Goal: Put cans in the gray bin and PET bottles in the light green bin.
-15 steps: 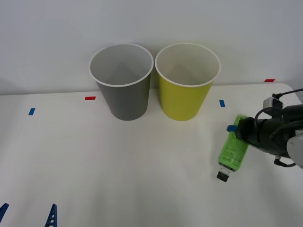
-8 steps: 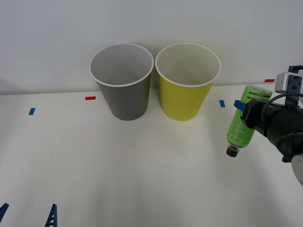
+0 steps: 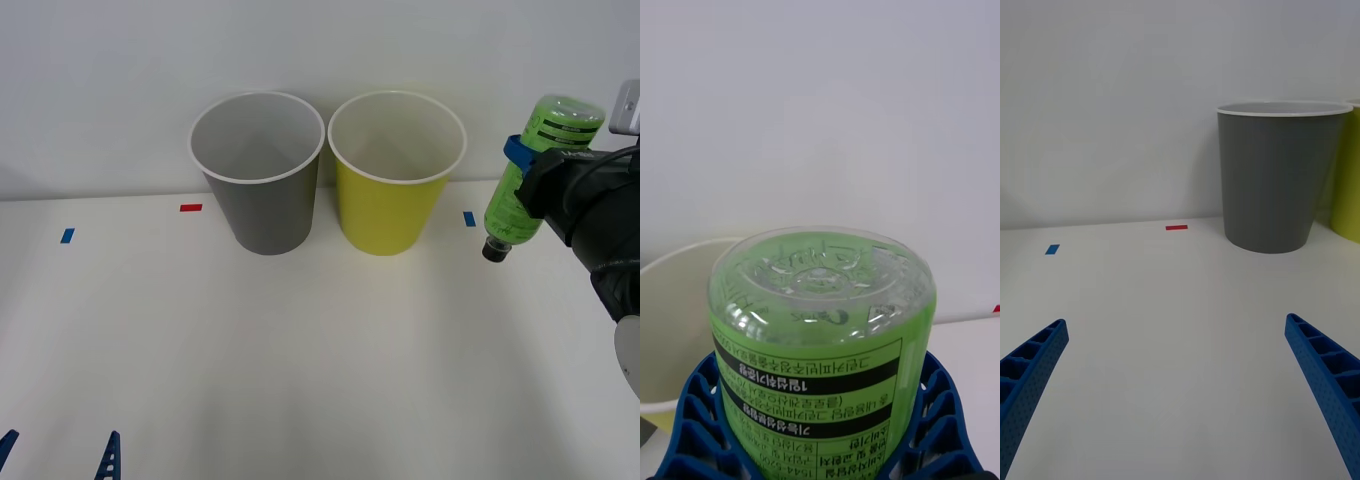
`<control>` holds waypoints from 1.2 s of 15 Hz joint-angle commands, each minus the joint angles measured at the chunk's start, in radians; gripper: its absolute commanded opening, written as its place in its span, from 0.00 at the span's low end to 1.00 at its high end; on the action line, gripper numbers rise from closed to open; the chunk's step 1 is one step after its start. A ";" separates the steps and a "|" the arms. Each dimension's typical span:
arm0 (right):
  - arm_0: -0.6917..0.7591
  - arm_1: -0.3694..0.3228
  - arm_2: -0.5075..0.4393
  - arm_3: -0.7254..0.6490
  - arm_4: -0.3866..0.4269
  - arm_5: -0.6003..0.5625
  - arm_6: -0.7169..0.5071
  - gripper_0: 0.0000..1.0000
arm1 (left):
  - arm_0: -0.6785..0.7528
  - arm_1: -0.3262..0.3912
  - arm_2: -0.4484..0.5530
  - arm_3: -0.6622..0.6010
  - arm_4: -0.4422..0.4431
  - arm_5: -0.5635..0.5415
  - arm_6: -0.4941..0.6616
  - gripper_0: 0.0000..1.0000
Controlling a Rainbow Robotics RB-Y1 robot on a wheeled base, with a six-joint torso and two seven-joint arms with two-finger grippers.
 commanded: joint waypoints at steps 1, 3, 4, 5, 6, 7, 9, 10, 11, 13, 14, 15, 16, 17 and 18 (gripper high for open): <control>-0.061 0.007 0.005 -0.036 0.053 -0.001 0.007 0.00 | 0.000 0.000 0.000 0.000 0.000 0.000 0.000 1.00; -0.121 0.010 0.051 -0.027 0.099 -0.001 0.008 0.00 | 0.000 0.000 0.000 0.000 0.000 0.000 0.000 1.00; -0.141 0.008 0.071 -0.027 0.118 -0.003 0.008 0.00 | 0.000 0.000 0.000 0.000 0.000 0.000 0.000 1.00; -0.187 0.005 0.083 -0.018 0.131 0.000 0.008 0.00 | 0.000 0.000 0.000 0.000 0.000 0.000 0.000 1.00; -0.239 0.005 0.088 0.010 0.131 0.006 0.008 0.00 | 0.000 0.000 0.000 0.000 0.000 0.000 0.000 1.00; -0.275 0.013 0.088 0.036 0.135 0.006 0.008 0.00 | 0.000 0.000 0.000 0.000 0.000 0.000 0.000 1.00; -0.365 0.037 0.086 0.105 0.154 0.006 0.012 0.00 | 0.000 0.000 0.000 0.000 0.000 0.000 0.000 1.00; -0.403 0.036 0.086 0.142 0.155 0.005 0.016 0.00 | 0.000 0.000 0.000 0.000 0.000 0.000 0.000 1.00; -0.439 0.033 0.086 0.176 0.154 0.005 0.018 0.00 | 0.000 0.000 0.000 0.000 0.000 0.000 0.000 1.00; -0.500 0.031 0.088 0.246 0.143 -0.004 0.018 0.00 | 0.000 0.000 0.000 0.000 0.000 0.000 0.000 1.00; -0.519 0.028 0.089 0.284 0.138 -0.033 0.019 0.00 | 0.000 0.000 0.000 0.000 0.000 0.000 0.000 1.00; -0.538 0.028 0.093 0.337 0.118 -0.075 0.018 0.00 | 0.000 0.000 0.000 0.000 0.000 0.000 0.000 1.00; -0.557 0.028 0.099 0.384 0.108 -0.118 0.018 0.00 | 0.000 0.000 0.000 0.000 0.000 0.000 0.000 1.00; -0.568 0.028 0.102 0.422 0.105 -0.150 0.018 0.00 | 0.000 0.000 0.000 0.000 0.000 0.000 0.000 1.00; -0.586 0.025 0.114 0.465 0.103 -0.182 0.018 0.00 | 0.000 0.000 0.000 0.000 0.000 0.000 0.000 1.00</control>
